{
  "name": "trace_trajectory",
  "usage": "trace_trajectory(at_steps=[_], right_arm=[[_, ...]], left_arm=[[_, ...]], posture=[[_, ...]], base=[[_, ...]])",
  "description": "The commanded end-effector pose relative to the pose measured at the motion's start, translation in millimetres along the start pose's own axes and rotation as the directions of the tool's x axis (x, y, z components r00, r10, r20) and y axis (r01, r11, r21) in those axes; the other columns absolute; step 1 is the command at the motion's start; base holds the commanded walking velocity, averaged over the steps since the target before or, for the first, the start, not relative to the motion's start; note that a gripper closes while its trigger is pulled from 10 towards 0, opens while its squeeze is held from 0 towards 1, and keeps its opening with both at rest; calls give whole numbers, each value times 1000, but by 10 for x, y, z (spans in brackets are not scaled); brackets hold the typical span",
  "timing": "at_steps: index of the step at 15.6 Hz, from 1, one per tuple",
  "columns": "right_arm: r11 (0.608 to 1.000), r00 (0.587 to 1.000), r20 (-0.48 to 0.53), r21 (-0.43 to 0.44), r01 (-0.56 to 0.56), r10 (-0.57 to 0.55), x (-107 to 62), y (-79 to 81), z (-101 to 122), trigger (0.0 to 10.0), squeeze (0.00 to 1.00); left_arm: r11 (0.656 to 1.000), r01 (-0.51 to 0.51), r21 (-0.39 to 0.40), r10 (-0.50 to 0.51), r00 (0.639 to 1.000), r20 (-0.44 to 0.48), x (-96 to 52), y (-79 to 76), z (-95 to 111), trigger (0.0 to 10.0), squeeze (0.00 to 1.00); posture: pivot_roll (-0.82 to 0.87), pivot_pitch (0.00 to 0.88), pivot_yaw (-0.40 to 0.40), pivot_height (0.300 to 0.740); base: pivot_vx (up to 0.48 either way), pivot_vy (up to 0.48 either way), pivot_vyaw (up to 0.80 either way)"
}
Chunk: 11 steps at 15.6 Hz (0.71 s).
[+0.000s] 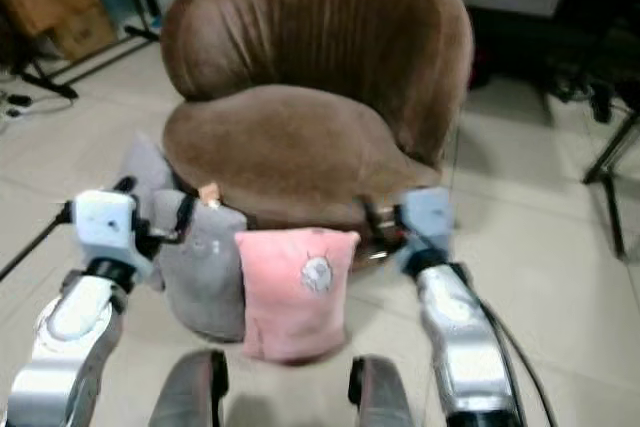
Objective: Move the pillow to the sofa from floor
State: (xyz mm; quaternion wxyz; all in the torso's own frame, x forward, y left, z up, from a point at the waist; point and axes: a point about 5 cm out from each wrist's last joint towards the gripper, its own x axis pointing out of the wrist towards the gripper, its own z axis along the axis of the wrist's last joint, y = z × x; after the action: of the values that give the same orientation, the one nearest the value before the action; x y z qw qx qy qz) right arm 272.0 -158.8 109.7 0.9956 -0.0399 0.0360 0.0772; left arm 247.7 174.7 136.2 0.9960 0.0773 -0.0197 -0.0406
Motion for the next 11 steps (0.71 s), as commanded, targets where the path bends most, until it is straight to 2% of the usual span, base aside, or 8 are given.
trace_trajectory(at_steps=[1, 3, 6, 11], right_arm=[[999, 999, 28, 8, -42, 42, 39, 118, 62, 10000, 0], [999, 999, 28, 9, -41, 40, 44, 117, 64, 10000, 0], [998, 998, 33, -44, -50, 51, 58, 117, 77, 10000, 0], [997, 999, 34, -61, -41, 43, 73, 111, 79, 10000, 0]], left_arm=[[1000, -26, 16, 26, 1000, -10, -17, 84, -16, 10000, 0], [999, -28, 17, 28, 1000, -9, -15, 88, -12, 10000, 0], [999, -31, 18, 31, 999, -9, -12, 89, -11, 10000, 0], [999, -33, 20, 34, 999, -8, -3, 91, -12, 10000, 0]], posture=[[-45, 0, 9, 566], [-44, 0, 9, 566], [-44, 0, 9, 566], [-44, 0, 9, 566]], base=[[289, 0, 0], [292, 0, 0], [291, 0, 0], [289, 0, 800]])
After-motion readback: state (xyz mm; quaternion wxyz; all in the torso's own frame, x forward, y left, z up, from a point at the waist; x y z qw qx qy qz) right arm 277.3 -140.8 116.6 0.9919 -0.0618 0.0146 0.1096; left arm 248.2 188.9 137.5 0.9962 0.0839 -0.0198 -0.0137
